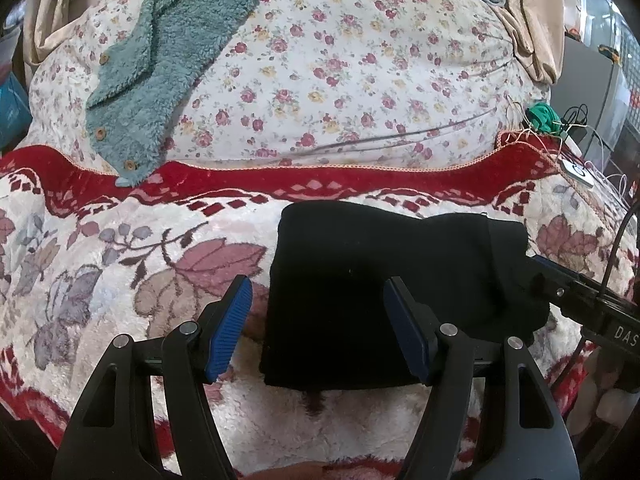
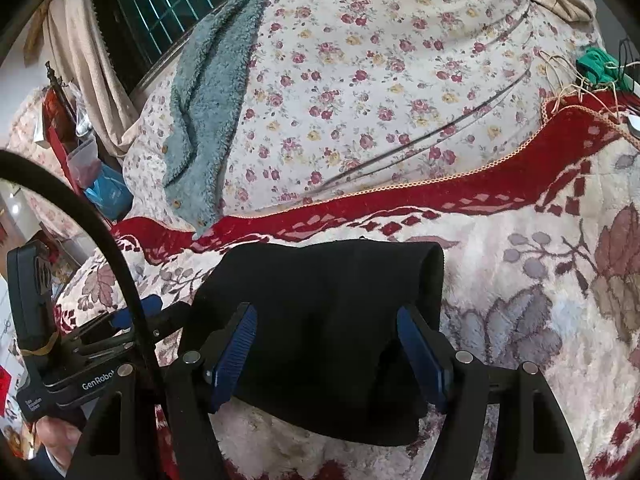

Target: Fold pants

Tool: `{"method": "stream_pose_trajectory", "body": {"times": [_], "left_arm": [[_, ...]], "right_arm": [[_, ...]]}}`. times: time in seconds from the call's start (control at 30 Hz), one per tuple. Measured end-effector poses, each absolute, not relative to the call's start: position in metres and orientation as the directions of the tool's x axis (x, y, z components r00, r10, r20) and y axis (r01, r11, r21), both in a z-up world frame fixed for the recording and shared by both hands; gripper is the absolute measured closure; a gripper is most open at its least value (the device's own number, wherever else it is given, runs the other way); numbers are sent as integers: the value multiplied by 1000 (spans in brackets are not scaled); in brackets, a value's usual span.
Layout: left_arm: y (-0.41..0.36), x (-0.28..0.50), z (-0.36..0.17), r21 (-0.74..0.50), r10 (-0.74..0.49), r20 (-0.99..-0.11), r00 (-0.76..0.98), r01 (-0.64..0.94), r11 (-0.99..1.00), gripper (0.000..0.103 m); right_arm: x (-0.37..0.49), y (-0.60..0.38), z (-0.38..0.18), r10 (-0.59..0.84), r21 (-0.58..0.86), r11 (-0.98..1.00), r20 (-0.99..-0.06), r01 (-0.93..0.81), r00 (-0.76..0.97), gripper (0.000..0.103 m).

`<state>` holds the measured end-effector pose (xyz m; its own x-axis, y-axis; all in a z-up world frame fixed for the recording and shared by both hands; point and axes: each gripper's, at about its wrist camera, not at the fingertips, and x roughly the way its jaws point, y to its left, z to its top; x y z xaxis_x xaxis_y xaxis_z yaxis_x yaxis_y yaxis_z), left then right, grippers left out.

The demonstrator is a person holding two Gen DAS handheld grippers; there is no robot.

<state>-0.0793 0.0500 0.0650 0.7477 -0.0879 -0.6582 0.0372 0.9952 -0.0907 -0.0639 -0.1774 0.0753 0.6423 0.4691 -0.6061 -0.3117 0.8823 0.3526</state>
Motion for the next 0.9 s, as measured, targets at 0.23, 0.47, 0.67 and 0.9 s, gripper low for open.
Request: {"method": "stream_pose_trajectory", "body": {"times": [0.23,0.47,0.67,0.9], "left_arm": [[55,-76,64,-93,-89,-671,736,36,995,34],[100,-60,49,-320,-269,-699,663,46,946,34],[107,-35,23,-495,-451,-686,571,87,864,34],[90,-6,0,-590,-561,-651,511,125,798,6]], "right_arm": [[-62,-182,73,473,374,879,-608,-296,637,32],[-41,-218,52,486,473,859,-632,-196,603,26],[-18,-231,20,579,591,790,-632,-163,515,24],[-7,-231,3,683,689,694,-539,-210,493,21]]}}
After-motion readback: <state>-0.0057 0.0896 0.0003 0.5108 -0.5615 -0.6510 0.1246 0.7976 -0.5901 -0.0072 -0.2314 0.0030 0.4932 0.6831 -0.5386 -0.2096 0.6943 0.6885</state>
